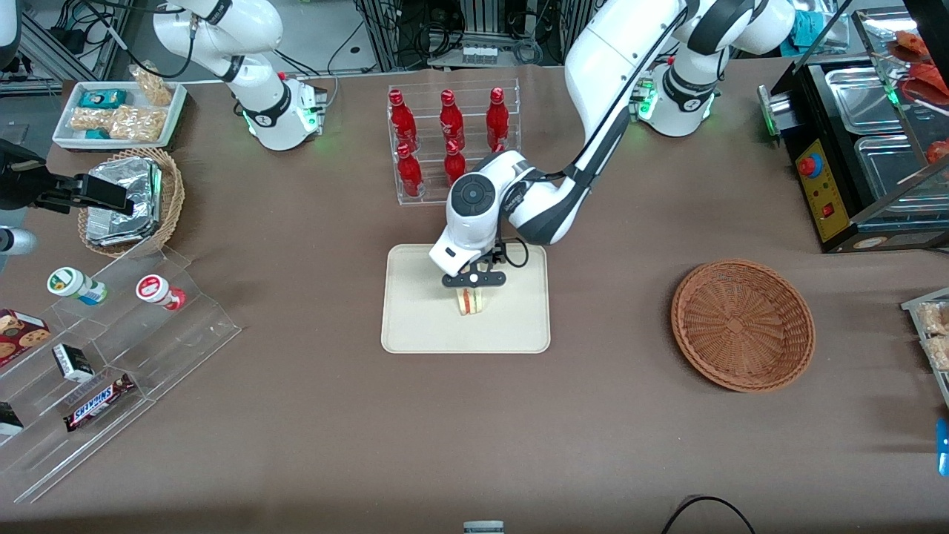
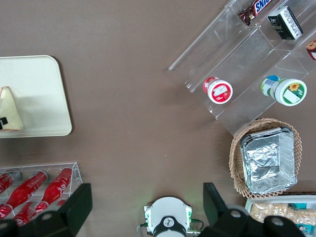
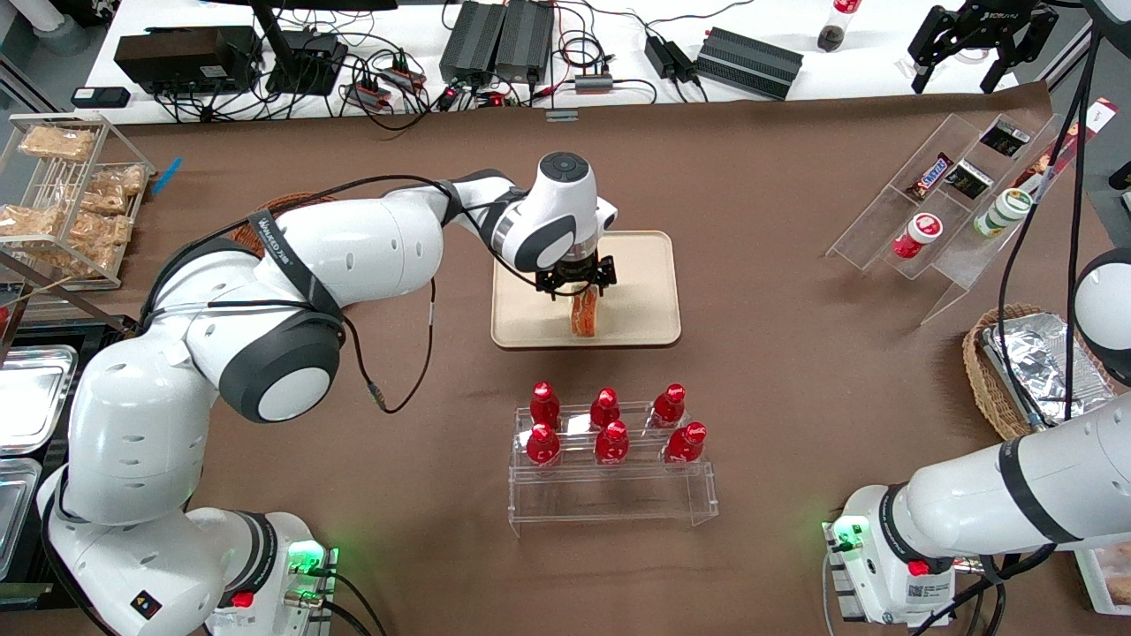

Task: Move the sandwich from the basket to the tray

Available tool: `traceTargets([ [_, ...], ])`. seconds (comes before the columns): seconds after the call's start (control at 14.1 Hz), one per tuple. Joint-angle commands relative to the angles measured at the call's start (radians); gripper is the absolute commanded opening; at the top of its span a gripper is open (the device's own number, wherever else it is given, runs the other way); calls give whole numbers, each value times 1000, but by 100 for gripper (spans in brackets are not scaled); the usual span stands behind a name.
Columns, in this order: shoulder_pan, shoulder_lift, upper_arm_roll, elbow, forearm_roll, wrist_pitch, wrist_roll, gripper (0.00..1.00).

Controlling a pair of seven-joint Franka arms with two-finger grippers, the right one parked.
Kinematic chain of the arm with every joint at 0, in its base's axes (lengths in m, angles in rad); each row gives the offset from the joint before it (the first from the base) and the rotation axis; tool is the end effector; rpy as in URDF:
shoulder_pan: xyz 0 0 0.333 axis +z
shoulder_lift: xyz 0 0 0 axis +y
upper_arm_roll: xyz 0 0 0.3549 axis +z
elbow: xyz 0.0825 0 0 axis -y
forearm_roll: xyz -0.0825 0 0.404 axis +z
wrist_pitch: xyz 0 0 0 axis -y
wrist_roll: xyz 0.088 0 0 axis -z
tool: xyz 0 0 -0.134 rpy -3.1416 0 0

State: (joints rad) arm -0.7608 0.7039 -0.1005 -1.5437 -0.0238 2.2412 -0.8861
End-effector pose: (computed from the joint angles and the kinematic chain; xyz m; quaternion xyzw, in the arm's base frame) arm 0.4938 -0.5601 0.2291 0.9986 0.0316 -0.0331 0.0255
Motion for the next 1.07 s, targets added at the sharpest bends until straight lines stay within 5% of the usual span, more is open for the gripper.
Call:
traceTargets([
  [0.0,-3,-23,41,106,15,-136,-27,100],
  [0.36,49,-170,88,108,10,-279,36,100],
  [0.71,277,-380,85,53,-126,-540,347,100],
  [0.99,470,-490,88,34,-120,-754,541,100],
])
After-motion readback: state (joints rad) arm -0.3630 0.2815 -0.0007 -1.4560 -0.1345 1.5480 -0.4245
